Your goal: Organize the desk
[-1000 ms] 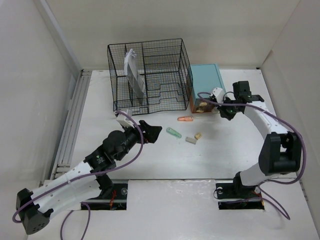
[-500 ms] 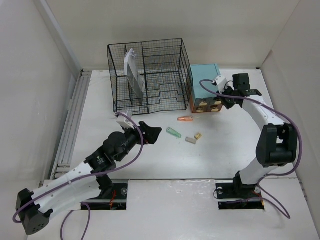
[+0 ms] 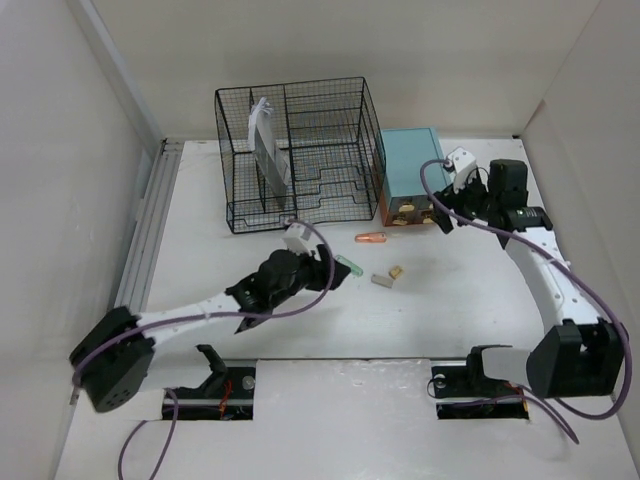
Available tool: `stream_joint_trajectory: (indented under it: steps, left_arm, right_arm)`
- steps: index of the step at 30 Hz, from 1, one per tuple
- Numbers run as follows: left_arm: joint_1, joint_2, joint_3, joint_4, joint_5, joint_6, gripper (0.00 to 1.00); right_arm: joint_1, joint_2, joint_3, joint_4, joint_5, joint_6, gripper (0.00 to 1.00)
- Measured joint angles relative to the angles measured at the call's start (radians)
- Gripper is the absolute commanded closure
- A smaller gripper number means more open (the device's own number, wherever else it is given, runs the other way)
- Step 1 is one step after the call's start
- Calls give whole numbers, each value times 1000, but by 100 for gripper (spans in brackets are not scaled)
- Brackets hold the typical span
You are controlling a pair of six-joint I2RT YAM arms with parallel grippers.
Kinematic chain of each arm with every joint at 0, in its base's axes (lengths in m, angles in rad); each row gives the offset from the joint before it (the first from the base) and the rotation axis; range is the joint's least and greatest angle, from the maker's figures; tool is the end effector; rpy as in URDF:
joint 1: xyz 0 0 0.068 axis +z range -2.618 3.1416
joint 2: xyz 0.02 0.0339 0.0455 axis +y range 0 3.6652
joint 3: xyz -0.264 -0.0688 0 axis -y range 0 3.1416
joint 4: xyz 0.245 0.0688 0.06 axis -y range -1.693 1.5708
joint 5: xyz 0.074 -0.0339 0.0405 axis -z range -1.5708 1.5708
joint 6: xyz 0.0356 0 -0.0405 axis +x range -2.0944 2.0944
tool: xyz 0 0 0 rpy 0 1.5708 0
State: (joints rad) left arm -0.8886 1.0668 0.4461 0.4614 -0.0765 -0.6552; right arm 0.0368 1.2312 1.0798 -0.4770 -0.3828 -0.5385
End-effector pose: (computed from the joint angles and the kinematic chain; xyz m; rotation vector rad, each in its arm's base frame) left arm 0.1502 -0.1805 0.2336 0.1556 1.8461 -1.0498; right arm 0.2692 0.0232 0.3219 -0.8097 1.9922 0.1311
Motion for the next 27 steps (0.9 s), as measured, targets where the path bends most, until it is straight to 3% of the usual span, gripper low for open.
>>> stream_joint_trajectory:
  steps: [2, 4, 7, 9, 11, 12, 13, 14, 16, 18, 21, 27]
  left_arm:
    - [0, 114, 39, 41, 35, -5, 24]
    - [0, 214, 79, 88, 77, -12, 16]
    - [0, 306, 117, 170, 127, -14, 16]
    - [3, 364, 137, 245, 167, -18, 26]
    - [7, 404, 153, 286, 197, -24, 43]
    - [9, 435, 169, 311, 214, -30, 52]
    - [12, 465, 186, 330, 230, -34, 75]
    - [14, 493, 202, 345, 243, -41, 86]
    - [20, 538, 231, 368, 262, -42, 97]
    - [21, 576, 259, 383, 272, -42, 91]
    - [26, 637, 324, 385, 286, -43, 61]
    - [31, 801, 491, 397, 311, -112, 57]
  right_arm:
    - [-22, 27, -8, 10, -48, 73, 26]
    - [-69, 62, -49, 48, -106, 172, 41]
    - [-145, 108, -127, 87, -203, 296, 50]
    - [-186, 150, -164, 109, -291, 373, 52]
    - [-211, 203, -183, 145, -387, 436, 52]
    - [-219, 232, -188, 167, -437, 462, 49]
    - [-226, 260, -189, 185, -485, 484, 43]
    - [-229, 288, -191, 203, -531, 502, 40]
    - [-234, 337, -191, 227, -616, 522, 39]
    - [-238, 366, -191, 237, -684, 530, 39]
    - [-246, 358, -188, 241, -756, 532, 39]
    - [-288, 163, -140, 247, -818, 531, 36]
